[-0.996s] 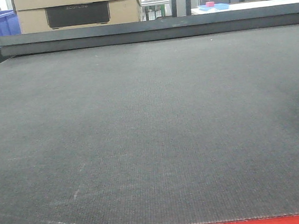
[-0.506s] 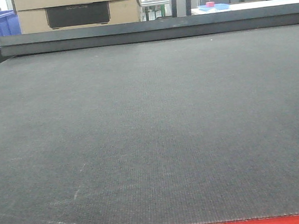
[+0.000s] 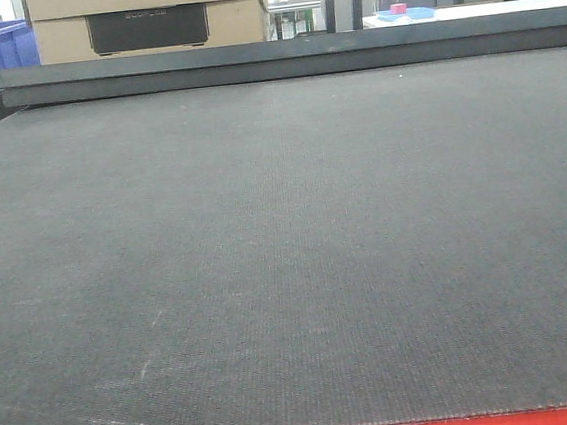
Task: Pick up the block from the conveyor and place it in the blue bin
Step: 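Lift both held blocks up off the conveyor belt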
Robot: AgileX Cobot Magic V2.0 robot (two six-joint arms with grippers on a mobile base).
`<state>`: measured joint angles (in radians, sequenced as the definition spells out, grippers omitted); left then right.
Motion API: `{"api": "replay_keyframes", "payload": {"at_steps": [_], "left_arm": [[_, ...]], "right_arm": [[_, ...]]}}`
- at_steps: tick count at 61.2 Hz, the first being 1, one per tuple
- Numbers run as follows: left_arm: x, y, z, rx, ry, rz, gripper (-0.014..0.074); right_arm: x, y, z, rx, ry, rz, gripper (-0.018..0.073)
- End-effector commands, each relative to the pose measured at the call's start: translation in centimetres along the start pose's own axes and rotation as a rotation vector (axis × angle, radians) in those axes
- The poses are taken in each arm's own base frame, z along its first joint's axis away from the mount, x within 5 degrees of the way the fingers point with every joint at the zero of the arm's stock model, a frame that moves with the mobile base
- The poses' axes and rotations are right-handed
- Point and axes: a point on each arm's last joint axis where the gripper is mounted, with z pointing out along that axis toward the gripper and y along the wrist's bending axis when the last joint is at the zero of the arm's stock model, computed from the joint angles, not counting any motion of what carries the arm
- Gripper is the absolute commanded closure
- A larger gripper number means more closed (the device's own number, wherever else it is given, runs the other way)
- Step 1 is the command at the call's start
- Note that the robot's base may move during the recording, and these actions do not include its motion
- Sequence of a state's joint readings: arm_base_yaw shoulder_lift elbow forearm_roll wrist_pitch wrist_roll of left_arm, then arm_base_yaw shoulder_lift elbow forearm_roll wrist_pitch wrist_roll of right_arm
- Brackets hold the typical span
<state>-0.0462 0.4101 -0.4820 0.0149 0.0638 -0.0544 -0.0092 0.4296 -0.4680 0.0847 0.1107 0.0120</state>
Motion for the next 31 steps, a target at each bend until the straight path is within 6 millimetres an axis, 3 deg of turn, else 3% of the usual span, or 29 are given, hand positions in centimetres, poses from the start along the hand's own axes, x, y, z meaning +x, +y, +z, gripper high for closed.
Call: {"api": "replay_keyframes", "payload": {"at_steps": [1,31], "left_arm": [[-0.45,-0.02,-0.58,0.002,-0.048,-0.003,0.0707],[-0.6,-0.03,-0.77,0.003,-0.063,-0.003,0.0707]], "right_arm": [[-0.33,0.01,-0.45,-0.001,-0.042,-0.002,0.0715],[-0.37,0.01,-0.51,-0.001,-0.047,-0.002,0.0715]]}}
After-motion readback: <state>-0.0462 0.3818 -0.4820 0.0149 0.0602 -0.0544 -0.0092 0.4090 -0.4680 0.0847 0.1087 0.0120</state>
